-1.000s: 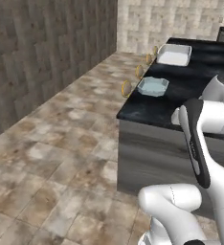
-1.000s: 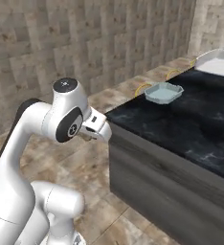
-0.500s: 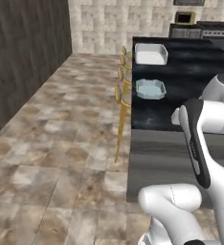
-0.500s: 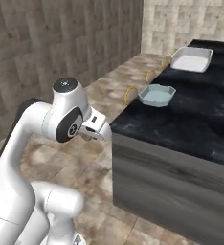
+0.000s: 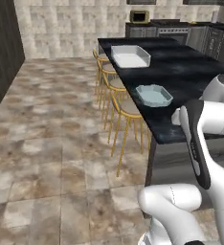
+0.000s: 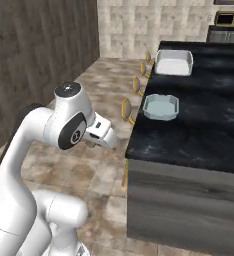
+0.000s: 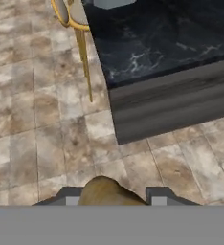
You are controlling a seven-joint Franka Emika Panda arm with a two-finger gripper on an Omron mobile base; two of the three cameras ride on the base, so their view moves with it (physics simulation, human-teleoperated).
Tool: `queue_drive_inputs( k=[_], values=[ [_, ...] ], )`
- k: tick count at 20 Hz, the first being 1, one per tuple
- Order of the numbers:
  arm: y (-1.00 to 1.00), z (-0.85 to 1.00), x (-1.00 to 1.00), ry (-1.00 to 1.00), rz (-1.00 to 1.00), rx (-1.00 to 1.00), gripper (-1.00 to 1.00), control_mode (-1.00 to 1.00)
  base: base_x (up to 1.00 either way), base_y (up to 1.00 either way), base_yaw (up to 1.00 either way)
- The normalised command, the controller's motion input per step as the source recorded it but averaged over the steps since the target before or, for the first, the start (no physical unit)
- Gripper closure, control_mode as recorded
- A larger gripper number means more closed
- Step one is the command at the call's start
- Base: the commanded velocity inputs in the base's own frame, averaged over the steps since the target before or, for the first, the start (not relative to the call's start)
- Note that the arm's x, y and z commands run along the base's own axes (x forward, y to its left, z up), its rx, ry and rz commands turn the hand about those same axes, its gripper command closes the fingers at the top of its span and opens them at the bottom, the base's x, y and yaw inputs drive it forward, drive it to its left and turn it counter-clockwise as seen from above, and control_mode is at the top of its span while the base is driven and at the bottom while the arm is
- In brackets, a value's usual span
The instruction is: Place the cold items (banana and garlic) from the fridge in one tupperware on the dining counter. Place the warm items (hot dog and kebab skewer) in the stove area in another tupperware.
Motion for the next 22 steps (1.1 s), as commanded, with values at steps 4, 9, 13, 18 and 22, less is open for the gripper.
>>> queue_drive_inputs(
  k=[4,9,13,18,22],
  values=[
    [0.0,0.0,0.0,0.0,0.0,0.0,1.0,1.0,0.86,0.95,-0.46],
    [0.0,0.0,0.0,0.0,0.0,0.0,1.0,1.0,0.84,0.93,-0.47],
    [0.0,0.0,0.0,0.0,0.0,0.0,1.0,1.0,0.83,0.93,-0.46],
    [0.0,0.0,0.0,0.0,0.0,0.0,1.0,1.0,0.79,0.95,-0.46],
    [0.0,0.0,0.0,0.0,0.0,0.0,1.0,1.0,0.55,0.73,-0.5]
  ],
)
